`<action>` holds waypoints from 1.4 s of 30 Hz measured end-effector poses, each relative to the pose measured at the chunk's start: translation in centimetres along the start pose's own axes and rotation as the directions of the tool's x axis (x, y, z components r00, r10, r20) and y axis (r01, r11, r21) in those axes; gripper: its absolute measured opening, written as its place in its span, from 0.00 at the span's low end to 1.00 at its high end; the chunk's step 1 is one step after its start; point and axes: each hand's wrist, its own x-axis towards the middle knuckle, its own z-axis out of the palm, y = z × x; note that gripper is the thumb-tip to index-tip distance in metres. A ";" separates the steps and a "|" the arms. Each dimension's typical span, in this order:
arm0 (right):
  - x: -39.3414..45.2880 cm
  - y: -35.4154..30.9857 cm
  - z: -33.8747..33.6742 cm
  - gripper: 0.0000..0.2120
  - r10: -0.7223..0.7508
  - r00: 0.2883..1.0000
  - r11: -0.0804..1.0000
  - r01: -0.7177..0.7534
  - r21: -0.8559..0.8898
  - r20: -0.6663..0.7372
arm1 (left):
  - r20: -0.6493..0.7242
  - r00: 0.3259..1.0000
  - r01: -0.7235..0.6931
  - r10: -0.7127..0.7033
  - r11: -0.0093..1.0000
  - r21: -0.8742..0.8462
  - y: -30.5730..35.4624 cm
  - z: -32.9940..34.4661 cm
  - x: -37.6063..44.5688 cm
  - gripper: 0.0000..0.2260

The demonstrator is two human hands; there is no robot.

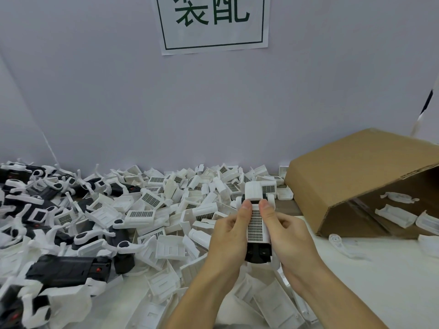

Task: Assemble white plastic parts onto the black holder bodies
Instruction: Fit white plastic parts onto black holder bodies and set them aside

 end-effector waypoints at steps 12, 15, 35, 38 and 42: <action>0.3 0.2 -0.2 0.23 0.074 0.997 0.994 -0.073 0.081 -0.008 | 0.017 0.999 0.050 -0.050 0.999 -0.021 -0.1 0.0 0.2 0.19; 0.3 0.3 -0.1 0.24 0.077 0.997 0.991 -0.076 0.108 -0.012 | 0.025 0.998 0.056 -0.056 0.998 -0.018 -0.1 -0.1 0.3 0.20; 0.9 0.6 -0.8 0.15 -0.064 0.998 0.996 0.065 0.056 -0.017 | -0.056 0.997 -0.049 0.054 0.994 0.099 -0.3 0.1 0.2 0.19; 1.0 0.3 -1.1 0.16 -0.003 0.999 0.994 -0.002 0.111 0.045 | -0.068 0.998 -0.018 0.019 1.000 0.021 -0.4 0.1 0.3 0.17; 1.2 0.2 -1.7 0.14 -0.003 0.994 0.997 -0.006 0.080 0.110 | -0.040 0.999 0.013 -0.016 0.996 -0.087 -0.5 -0.5 0.5 0.10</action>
